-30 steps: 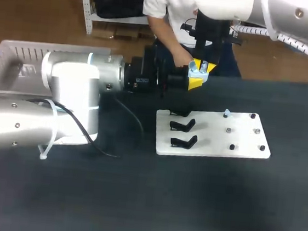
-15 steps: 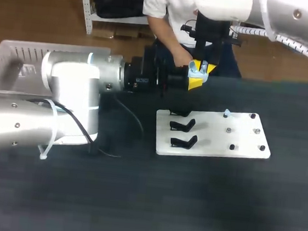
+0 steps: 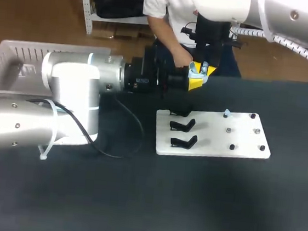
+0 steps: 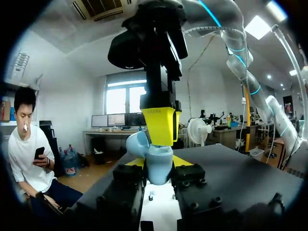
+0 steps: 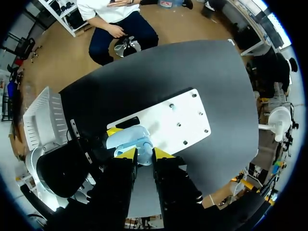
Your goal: Pick up each earbud case from the left stands, insert the matching earbuds, close the lid, and place the case in the box.
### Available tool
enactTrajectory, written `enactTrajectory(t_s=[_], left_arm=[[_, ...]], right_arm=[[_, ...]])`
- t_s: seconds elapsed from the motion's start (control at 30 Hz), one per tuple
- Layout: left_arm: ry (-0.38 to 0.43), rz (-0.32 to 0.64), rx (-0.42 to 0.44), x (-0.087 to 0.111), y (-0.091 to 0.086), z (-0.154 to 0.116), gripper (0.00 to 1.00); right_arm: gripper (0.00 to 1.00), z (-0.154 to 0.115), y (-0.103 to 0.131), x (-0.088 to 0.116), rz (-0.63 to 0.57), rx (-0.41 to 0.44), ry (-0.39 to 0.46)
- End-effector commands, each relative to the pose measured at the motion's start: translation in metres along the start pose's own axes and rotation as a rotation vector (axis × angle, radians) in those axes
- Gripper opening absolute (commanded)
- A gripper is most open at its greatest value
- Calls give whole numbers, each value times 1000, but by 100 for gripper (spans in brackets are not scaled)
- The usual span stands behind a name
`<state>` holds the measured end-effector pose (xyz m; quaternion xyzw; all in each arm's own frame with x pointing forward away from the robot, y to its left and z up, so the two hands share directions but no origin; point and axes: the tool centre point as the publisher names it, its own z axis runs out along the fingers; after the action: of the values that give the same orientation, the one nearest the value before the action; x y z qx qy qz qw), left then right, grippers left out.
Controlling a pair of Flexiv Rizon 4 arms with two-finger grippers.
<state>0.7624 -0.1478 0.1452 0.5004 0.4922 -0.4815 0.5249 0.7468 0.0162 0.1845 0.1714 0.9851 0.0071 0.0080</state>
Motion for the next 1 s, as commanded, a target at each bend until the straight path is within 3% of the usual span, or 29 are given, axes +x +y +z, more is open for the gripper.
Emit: enactTrajectory(t_s=[0.03,0.33,0.37,0.4,0.8,1.0], left_arm=[[-7,6,-8,1,-1,0,0],[-7,6,-8,1,-1,0,0],[-7,6,-8,1,-1,0,0],[-7,6,-8,1,-1,0,0],[-7,6,-8,1,-1,0,0],[-7,6,-8,1,-1,0,0]], right_arm=[[0,2,2,-3,0,6,10],[3,4,3,-4,-5,4,21],[15,5,3,-4,-6,0,25],[35,5,3,-4,-8,-3,28],[37,-7,-6,10,-46,-33,10],[46,-21,-30,29,-224,-120,-65]])
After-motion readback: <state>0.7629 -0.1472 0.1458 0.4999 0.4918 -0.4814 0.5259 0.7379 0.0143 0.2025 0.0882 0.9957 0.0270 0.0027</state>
